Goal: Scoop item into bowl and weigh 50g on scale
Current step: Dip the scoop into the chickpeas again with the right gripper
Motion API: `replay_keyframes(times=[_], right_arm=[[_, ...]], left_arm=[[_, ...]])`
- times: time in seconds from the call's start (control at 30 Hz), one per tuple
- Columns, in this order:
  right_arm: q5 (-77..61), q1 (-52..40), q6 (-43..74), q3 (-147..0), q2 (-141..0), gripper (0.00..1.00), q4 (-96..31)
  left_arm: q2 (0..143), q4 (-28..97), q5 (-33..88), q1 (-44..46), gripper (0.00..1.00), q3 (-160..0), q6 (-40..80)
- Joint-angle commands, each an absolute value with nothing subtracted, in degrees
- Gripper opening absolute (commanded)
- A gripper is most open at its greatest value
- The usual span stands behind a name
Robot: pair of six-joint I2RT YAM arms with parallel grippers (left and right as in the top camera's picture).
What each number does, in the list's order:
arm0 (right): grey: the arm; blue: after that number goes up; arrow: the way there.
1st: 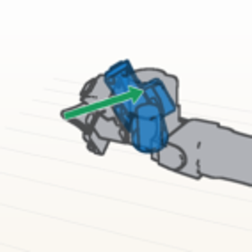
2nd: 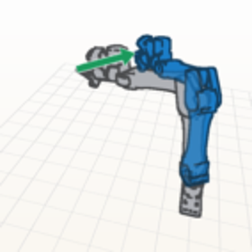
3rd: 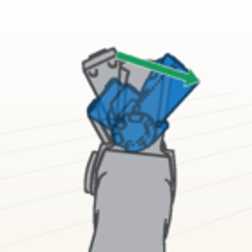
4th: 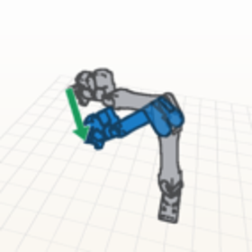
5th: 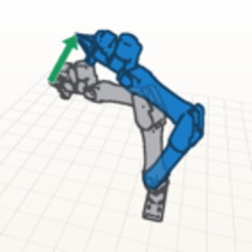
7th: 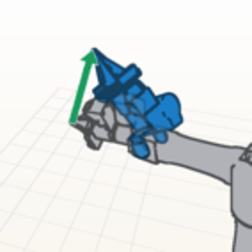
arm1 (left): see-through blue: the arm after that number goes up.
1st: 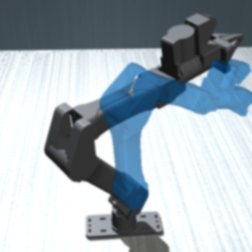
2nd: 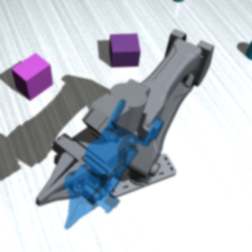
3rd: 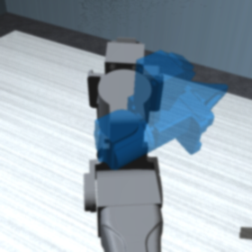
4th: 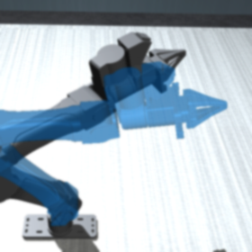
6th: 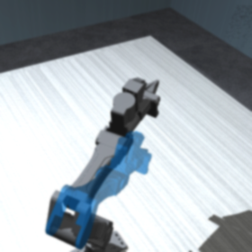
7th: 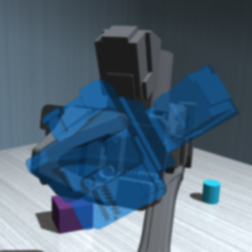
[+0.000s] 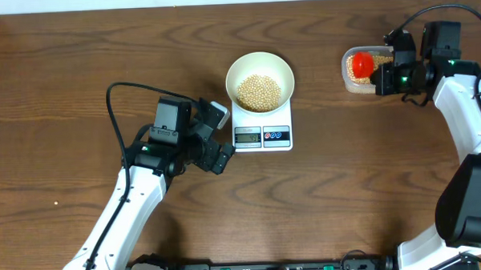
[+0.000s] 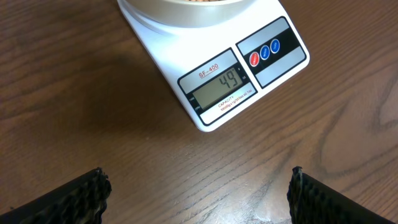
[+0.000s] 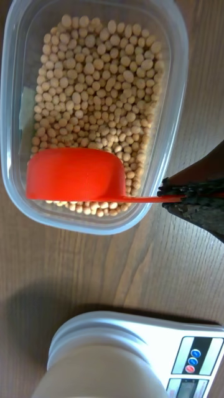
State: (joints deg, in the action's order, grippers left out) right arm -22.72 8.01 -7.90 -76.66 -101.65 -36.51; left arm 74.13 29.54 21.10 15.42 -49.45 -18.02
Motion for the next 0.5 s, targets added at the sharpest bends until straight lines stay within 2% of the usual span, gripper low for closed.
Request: replay_keyframes(times=[0.0, 0.47], right_arm=[[-24.84, 7.73, -7.31, -77.06, -102.39, 0.01, -36.23], [-26.46, 7.55, -7.31, -77.03, -102.41, 0.01, -36.21]], left_arm=[[74.17, 29.54, 21.39, 15.22, 0.93, -49.17, -18.33], [74.17, 29.54, 21.39, 15.22, 0.93, -49.17, -18.35]])
